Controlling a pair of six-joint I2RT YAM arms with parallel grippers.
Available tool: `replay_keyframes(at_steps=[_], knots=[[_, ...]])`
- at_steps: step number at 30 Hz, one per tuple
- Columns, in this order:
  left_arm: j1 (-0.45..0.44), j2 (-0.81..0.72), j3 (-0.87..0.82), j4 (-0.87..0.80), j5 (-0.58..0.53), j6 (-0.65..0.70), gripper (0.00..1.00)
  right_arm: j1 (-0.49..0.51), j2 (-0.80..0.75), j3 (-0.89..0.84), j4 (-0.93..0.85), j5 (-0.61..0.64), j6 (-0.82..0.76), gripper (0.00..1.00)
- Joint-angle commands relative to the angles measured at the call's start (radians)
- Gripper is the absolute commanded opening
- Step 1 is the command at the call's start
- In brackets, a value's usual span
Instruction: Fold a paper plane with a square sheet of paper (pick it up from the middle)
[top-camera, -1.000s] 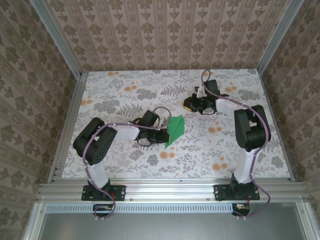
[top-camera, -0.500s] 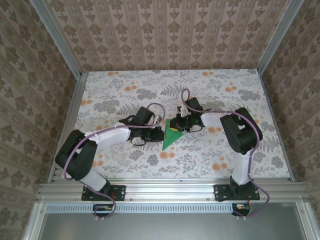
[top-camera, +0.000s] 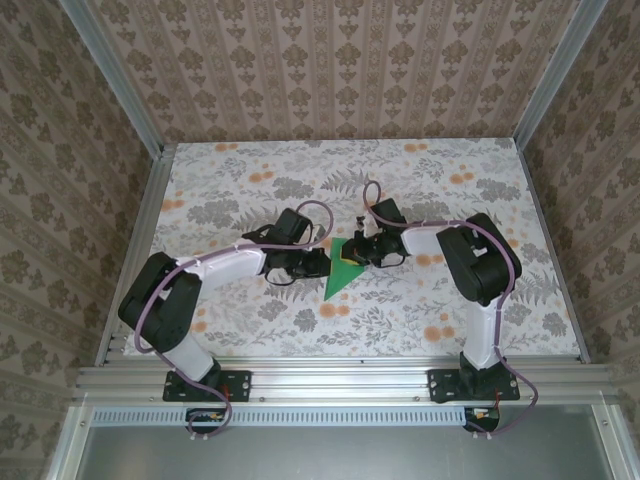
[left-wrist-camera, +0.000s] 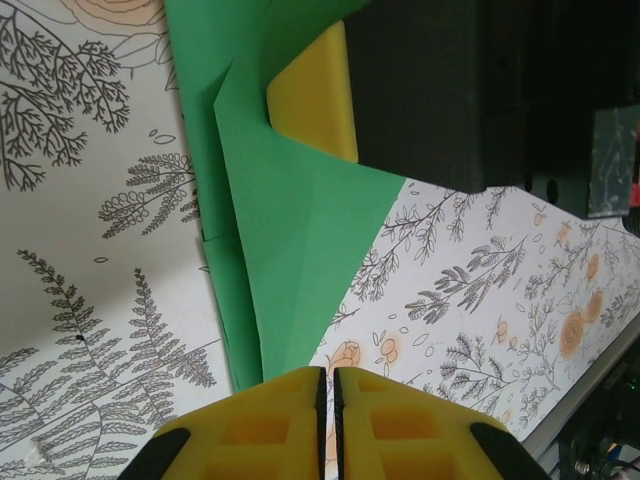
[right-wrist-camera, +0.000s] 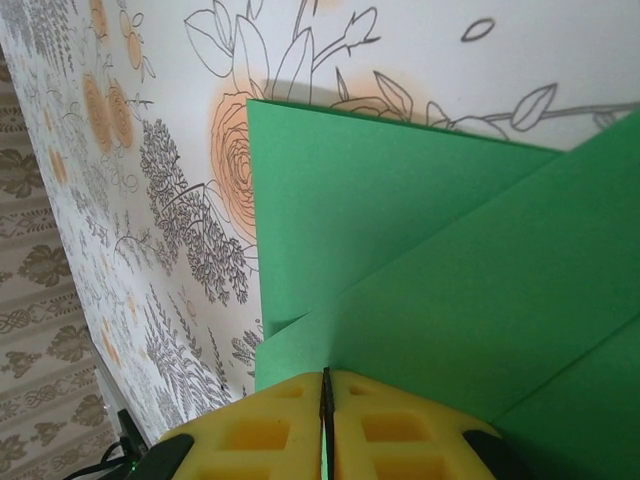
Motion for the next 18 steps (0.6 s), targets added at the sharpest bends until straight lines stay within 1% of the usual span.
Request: replay_keyframes(at_steps=[1, 5, 6, 8, 10, 12, 14, 15, 16, 18], knots=[[-0.003, -0.02, 0.012, -0.002, -0.025, -0.029, 0.13, 0.035, -0.03, -0.112, -0.094, 0.087, 0.012, 0.11], [-0.004, -0.077, -0.006, -0.028, -0.083, -0.03, 0.12, 0.073, -0.107, -0.189, -0.058, 0.093, 0.068, 0.12], [-0.001, -0.092, -0.007, -0.038, -0.1, -0.029, 0.12, 0.075, -0.128, -0.197, -0.044, 0.084, 0.085, 0.12], [0.004, -0.111, -0.008, -0.039, -0.107, -0.035, 0.12, 0.074, -0.176, -0.176, -0.071, 0.091, 0.098, 0.12], [0.009, -0.124, -0.001, -0.033, -0.115, -0.044, 0.11, 0.074, -0.228, -0.113, -0.161, 0.115, 0.08, 0.13], [0.015, -0.133, 0.012, -0.032, -0.12, -0.057, 0.11, 0.075, -0.292, -0.047, -0.268, 0.165, 0.061, 0.14], [0.027, -0.137, 0.041, -0.066, -0.14, -0.094, 0.11, 0.072, -0.35, 0.018, -0.389, 0.21, 0.067, 0.16], [0.032, -0.142, 0.057, -0.073, -0.136, -0.12, 0.11, 0.076, -0.386, 0.052, -0.448, 0.23, 0.066, 0.19], [0.034, -0.152, 0.076, -0.089, -0.142, -0.131, 0.12, 0.081, -0.421, 0.084, -0.508, 0.271, 0.062, 0.22], [0.031, -0.166, 0.124, -0.154, -0.17, -0.128, 0.12, 0.084, -0.49, 0.124, -0.622, 0.341, 0.051, 0.23]])
